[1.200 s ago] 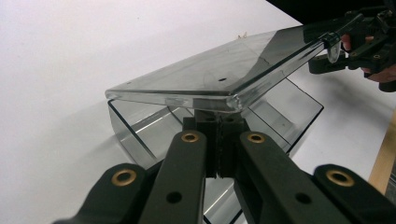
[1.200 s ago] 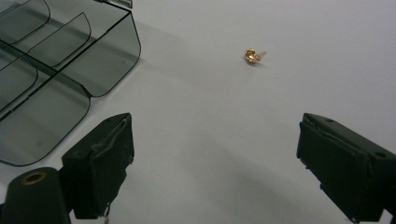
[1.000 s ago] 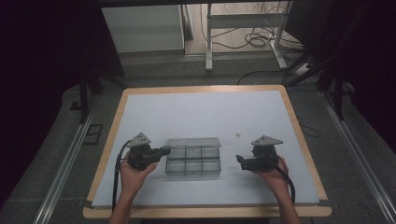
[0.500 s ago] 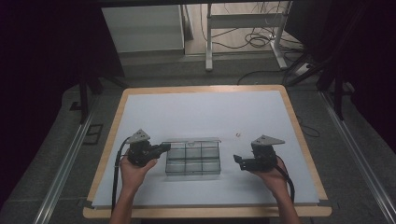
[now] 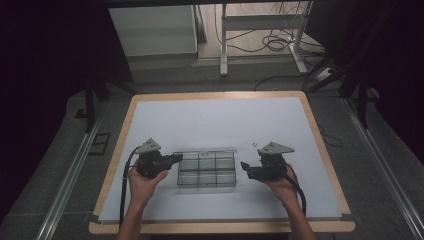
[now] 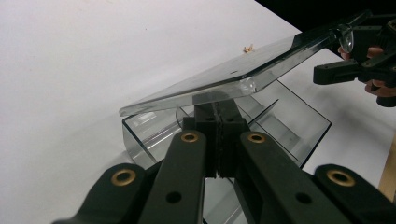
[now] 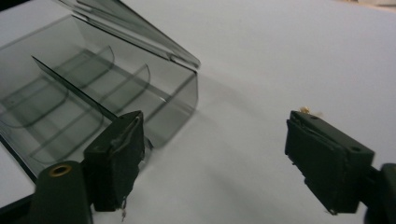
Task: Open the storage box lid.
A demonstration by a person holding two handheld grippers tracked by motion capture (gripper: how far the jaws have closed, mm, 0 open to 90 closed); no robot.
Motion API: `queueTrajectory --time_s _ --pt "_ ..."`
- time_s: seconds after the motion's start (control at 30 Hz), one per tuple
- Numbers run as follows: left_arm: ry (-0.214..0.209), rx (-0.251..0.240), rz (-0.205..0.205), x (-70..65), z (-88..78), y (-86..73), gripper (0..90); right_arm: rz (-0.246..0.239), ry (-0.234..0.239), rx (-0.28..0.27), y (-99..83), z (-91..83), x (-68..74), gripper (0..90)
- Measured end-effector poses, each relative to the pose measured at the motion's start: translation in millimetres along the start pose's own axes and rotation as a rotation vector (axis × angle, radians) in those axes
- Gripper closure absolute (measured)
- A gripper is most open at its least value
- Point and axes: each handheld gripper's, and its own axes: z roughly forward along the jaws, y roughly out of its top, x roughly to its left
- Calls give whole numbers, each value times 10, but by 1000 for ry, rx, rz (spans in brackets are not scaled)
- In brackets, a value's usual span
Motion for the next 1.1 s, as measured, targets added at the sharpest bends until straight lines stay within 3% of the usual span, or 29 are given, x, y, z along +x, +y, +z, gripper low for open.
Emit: queueTrajectory --time_s 0.17,0.43,1.1 --pt "1 6 0 -16 14 -4 894 -25 36 -36 119 60 76 270" --pt "3 7 1 -17 21 -4 895 -30 91 -40 258 213 100 356" --pt "2 6 -1 -15 25 -7 891 -74 130 -49 406 290 188 413"
